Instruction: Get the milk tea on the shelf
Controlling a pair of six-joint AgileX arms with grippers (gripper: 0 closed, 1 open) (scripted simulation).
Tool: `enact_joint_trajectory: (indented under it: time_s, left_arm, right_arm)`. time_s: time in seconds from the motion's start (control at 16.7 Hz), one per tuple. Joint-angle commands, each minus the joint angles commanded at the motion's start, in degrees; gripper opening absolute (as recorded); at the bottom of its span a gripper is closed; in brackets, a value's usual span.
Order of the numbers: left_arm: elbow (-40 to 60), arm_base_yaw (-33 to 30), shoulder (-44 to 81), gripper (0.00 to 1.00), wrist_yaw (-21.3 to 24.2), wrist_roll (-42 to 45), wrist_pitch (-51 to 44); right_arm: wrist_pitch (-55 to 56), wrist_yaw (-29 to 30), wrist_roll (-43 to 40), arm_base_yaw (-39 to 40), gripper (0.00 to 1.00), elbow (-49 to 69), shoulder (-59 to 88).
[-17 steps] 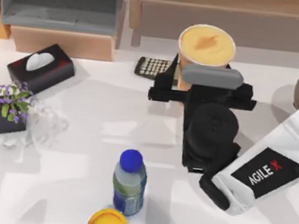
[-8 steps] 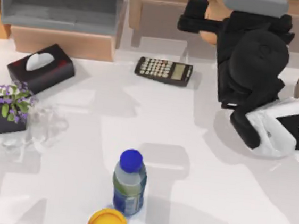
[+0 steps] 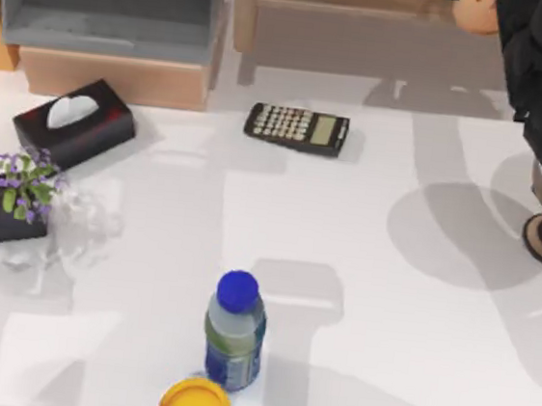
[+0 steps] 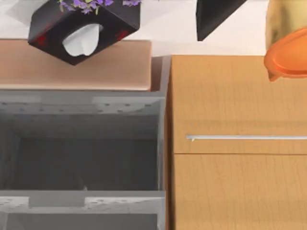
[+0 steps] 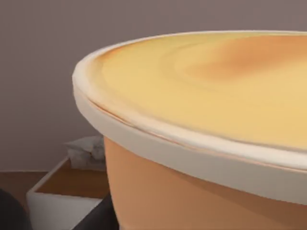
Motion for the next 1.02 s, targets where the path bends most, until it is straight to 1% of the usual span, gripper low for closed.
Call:
enact_joint_trajectory:
  time_s: [0.24,0.48,1.02]
  left_arm:
    - [0.0,0.0,0.0,1.0,0.0,0.0,0.0]
    - [0.0,0.0,0.0,1.0,0.0,0.0,0.0]
    - [0.0,0.0,0.0,1.0,0.0,0.0,0.0]
  right_arm:
    - [-7.95,-4.6,-0.14,-5.3,0.0,2.68,-1.65]
    - [-12.59,-7.42,-0.16,-8.39,0.0,4.9,-2.81]
    - [-12.77,-7.97,-0.08,-8.7,0.0,6.07,-1.9]
